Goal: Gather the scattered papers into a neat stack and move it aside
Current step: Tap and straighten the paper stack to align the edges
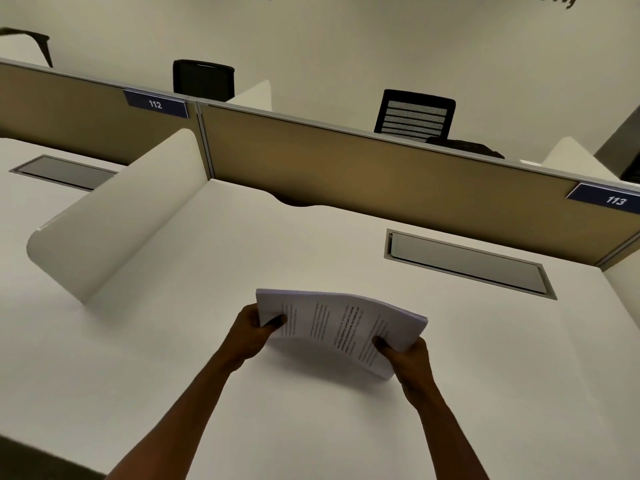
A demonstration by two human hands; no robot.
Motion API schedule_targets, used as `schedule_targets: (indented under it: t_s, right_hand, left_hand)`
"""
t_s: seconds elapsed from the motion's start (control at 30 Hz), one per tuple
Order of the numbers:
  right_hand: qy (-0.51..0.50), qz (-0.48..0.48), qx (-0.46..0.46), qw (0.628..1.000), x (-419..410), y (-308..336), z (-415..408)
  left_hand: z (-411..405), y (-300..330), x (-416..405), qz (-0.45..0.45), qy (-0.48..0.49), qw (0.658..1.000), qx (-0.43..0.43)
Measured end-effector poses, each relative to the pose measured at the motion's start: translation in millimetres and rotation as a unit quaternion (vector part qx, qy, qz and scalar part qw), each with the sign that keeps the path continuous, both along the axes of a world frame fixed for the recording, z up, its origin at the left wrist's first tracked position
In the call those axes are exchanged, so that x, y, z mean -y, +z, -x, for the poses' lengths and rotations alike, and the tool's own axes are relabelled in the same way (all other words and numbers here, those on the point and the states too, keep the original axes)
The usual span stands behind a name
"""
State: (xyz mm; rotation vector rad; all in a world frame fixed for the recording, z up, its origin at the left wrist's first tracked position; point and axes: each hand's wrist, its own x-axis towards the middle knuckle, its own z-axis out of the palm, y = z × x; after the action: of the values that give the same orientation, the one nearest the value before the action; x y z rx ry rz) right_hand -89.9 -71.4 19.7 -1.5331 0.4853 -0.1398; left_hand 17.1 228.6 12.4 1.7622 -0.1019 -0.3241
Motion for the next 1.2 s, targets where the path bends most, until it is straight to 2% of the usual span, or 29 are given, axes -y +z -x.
schedule_targets:
  t_s: [0.2,0.5,0.73,0.83,0.93,1.0,1.07,1.13,1.2]
  right_hand:
    - [-0.011,0.006,0.015,1.000,2,-6,5]
    - [-0.008,0.035,0.015,0.999,-1,-12,5]
    - [0.007,0.111,0.001,0.994,0,-15,9]
    - [0.023,0.180,-0.001,0.983,7,-1,4]
    - [0.051,0.273,0.029,0.960,14,24,-1]
    - [0.071,0.328,0.049,0.941,17,42,-5]
    - [0.105,0.365,0.060,0.923,19,60,-11]
    - [0.149,0.399,0.068,0.902,22,78,-19]
    - [0.184,0.420,0.083,0.885,21,98,-25]
  left_hand:
    - [3,2,5,0.002,0.038,0.999,0.026]
    - [4,-2,7,0.005,0.047,0.999,0.018]
    - [2,-2,2,-0.016,0.030,0.999,0.011]
    - [-1,13,0,-0.016,0.065,0.996,0.052]
    - [-7,44,4,-0.114,0.137,0.967,0.182]
    - [-12,75,6,-0.183,0.069,0.934,0.299]
    - [-15,102,12,-0.236,-0.067,0.893,0.377]
    - [-15,118,25,-0.269,-0.183,0.871,0.368]
    - [-15,124,37,-0.267,-0.226,0.880,0.321]
